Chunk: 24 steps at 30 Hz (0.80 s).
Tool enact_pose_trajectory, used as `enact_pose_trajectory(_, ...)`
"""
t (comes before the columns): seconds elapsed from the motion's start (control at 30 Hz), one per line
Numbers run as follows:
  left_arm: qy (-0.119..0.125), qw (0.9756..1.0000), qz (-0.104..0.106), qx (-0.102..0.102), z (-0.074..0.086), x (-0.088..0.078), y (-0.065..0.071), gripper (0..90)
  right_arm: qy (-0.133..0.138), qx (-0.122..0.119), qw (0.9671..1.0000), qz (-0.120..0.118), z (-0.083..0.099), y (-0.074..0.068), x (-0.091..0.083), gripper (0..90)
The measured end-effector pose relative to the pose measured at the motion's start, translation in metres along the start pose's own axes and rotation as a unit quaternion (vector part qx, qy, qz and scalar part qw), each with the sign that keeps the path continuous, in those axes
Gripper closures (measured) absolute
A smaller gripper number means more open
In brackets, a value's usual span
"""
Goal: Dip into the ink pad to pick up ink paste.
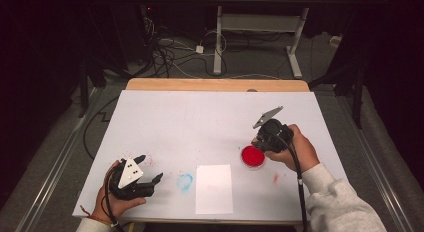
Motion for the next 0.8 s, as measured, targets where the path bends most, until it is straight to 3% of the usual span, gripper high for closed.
enact_pose_trajectory(0.37, -0.002, 1.0, 0.001, 0.0, 0.001, 0.001, 0.0, 20.1, -0.044, 0.009, 0.9989, -0.011, 0.023, -0.006, 0.042, 76.2)
enact_pose_trajectory(0.57, -0.003, 1.0, 0.002, 0.002, 0.002, 0.001, 0.001, 20.1, -0.055, 0.009, 0.9984, -0.011, 0.029, -0.006, 0.053, 76.3)
enact_pose_trajectory(0.8, -0.004, 1.0, 0.004, 0.004, 0.001, 0.001, 0.002, 20.1, -0.047, 0.012, 0.9988, -0.007, 0.03, -0.007, 0.055, 76.5)
Point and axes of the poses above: each handheld gripper's, and its own axes: x roughly forward along the jaws, z roughly out of its underside, y roughly to its right, the point moved 9 cm from there along x, roughly forward along the jaws, and after that the axes turned 10 degrees about x, right-handed, at the moved point
